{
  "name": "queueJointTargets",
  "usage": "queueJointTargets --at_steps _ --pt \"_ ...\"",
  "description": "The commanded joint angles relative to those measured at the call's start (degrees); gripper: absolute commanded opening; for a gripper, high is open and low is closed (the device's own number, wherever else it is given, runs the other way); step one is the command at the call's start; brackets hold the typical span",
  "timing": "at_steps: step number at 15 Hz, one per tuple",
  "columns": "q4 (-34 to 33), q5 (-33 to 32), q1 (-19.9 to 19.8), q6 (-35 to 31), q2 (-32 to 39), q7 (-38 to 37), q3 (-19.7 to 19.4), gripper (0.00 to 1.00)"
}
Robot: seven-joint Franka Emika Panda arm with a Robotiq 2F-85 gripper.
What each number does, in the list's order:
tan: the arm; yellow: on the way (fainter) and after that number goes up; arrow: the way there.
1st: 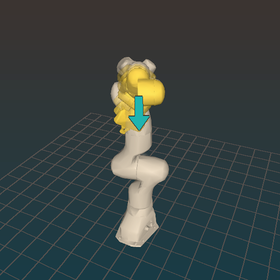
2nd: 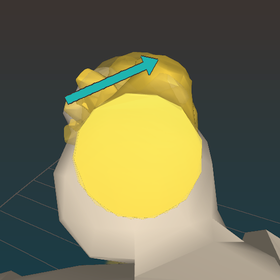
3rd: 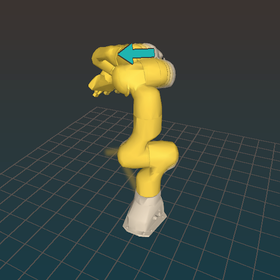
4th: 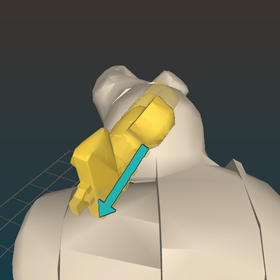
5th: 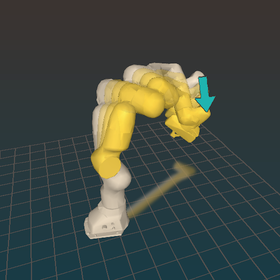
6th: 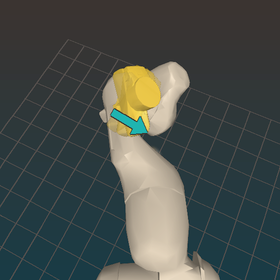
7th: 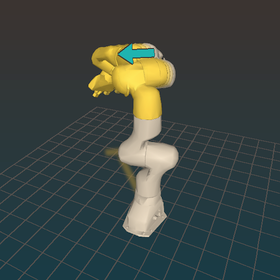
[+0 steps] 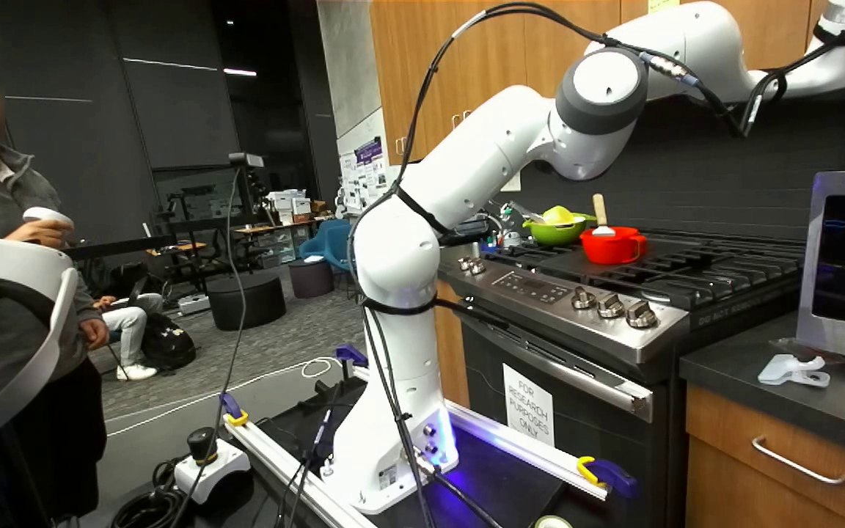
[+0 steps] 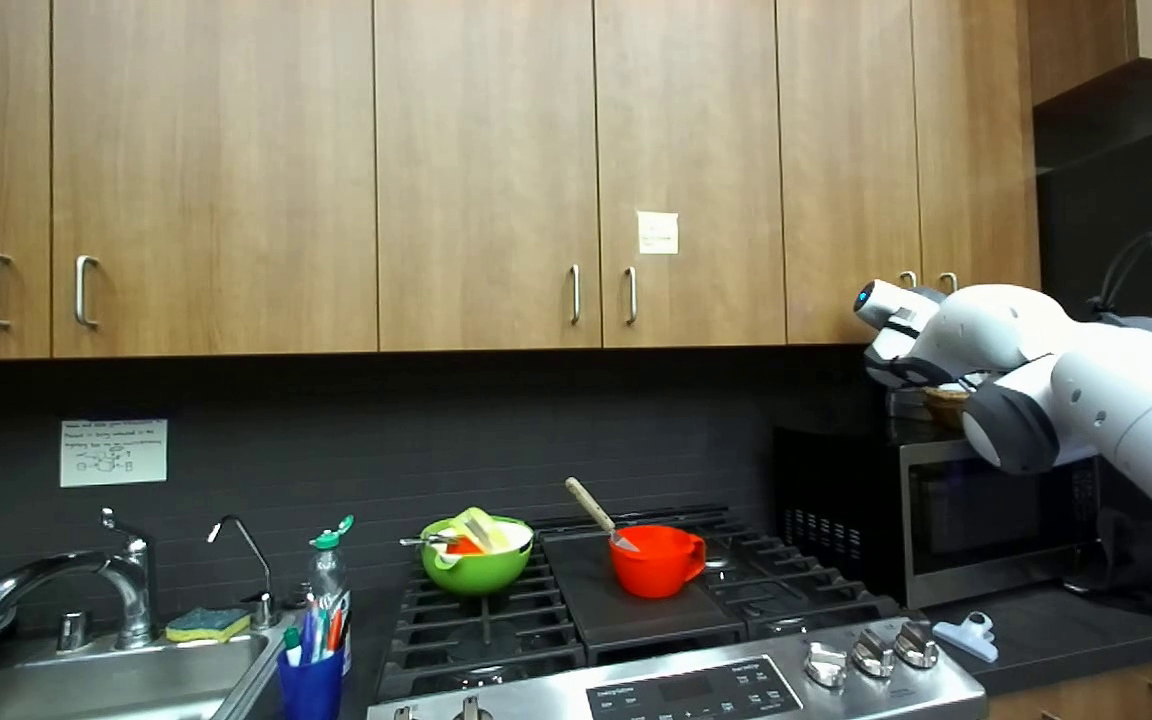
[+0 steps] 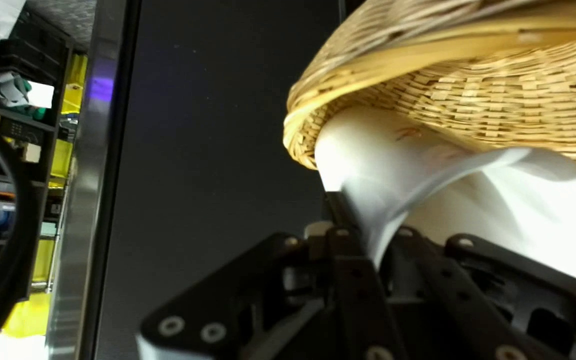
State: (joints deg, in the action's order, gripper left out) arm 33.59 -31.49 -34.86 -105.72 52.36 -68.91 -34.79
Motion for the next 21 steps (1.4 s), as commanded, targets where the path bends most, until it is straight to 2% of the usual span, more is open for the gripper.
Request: queueJointTargets --at_steps 1,4,9,11,12,13,15,19,20,21 --pt "-2.4 2.1 -3.2 -0.7 0.5 -2.7 0.1 0.02" --pt "-2.5 4.7 -6.3 -2.7 1.0 -3.3 1.0 0.02" --pt "-3.2 12.9 -12.6 -4.0 -0.1 -1.1 4.7 0.02" --pt "-4.1 14.7 -13.9 -3.7 0.1 -0.9 5.4 0.02" --pt "-9.6 15.0 -16.1 -1.3 2.6 -0.4 7.5 0.02" --pt "-10.3 15.4 -16.6 -0.7 2.8 -0.2 8.3 0.02" --pt "-11.7 18.6 -18.7 -1.3 2.4 4.6 13.1 0.02" --pt "-15.3 23.5 -21.5 1.5 0.1 8.4 18.2 0.02" --pt "-10.2 24.4 -20.4 -0.9 -3.4 8.6 18.7 0.02" --pt "-12.6 25.4 -20.7 -0.1 -3.4 10.5 20.3 0.02"
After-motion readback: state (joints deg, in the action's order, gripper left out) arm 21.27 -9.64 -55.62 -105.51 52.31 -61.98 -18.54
